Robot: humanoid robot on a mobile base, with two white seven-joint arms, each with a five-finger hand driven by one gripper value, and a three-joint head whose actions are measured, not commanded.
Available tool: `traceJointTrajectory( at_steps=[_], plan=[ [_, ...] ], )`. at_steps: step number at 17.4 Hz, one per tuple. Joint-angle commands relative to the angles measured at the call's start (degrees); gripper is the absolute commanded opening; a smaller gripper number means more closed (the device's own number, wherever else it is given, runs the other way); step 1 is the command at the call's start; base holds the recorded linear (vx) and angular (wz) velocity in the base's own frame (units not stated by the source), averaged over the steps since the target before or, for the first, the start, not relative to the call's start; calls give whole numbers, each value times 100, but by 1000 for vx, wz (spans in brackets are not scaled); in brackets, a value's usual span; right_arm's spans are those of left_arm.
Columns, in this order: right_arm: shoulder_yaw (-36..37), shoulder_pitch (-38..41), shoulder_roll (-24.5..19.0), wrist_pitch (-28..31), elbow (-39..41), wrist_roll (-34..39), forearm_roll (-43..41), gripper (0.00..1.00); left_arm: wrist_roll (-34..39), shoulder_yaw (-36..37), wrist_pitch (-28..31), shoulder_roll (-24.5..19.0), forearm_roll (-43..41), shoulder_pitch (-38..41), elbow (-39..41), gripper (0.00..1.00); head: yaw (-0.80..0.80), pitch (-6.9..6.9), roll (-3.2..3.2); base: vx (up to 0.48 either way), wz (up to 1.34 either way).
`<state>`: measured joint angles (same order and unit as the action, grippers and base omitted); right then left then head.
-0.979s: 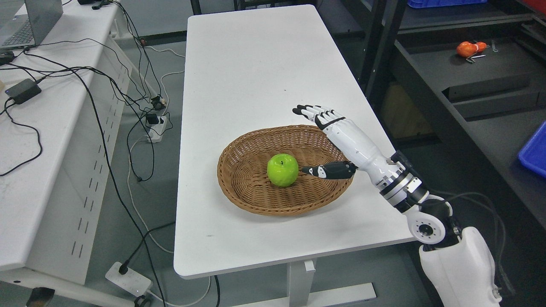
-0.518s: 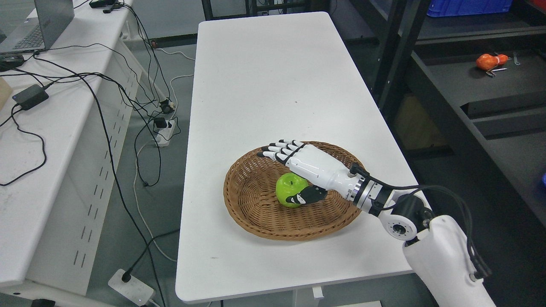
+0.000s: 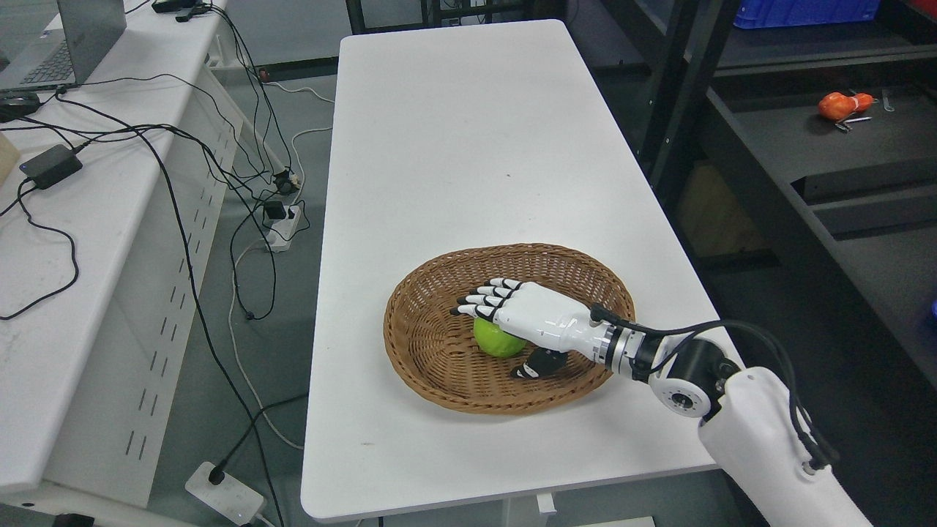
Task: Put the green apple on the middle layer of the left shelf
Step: 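Close the right hand around the green apple in the basket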
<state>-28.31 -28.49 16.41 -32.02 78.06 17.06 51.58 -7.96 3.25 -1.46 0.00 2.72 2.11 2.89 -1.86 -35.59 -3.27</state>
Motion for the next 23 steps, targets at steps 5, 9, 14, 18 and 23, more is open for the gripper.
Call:
traceJointTrajectory(
  at_steps=[5,9,14,18,23],
  plan=[
    [9,-148,257,3,-344,-98,-148,78,4,0,-4,-100,0,0,1,100,0,0,0,0,0],
    [115,-131,283,-67,-317,-98,-148,43,5,0,5,-100,0,0,1,100,0,0,0,0,0],
    [431,-26,301,-401,-317,-63,-157,3,-4,0,-4,-100,0,0,1,100,0,0,0,0,0],
    [1676,246,275,-95,155,-97,-613,0,5,0,5,-100,0,0,1,100,0,0,0,0,0],
    [3855,660,-918,538,1044,-764,-631,0,-4,0,5,-100,0,0,1,100,0,0,0,-26,0]
  ],
)
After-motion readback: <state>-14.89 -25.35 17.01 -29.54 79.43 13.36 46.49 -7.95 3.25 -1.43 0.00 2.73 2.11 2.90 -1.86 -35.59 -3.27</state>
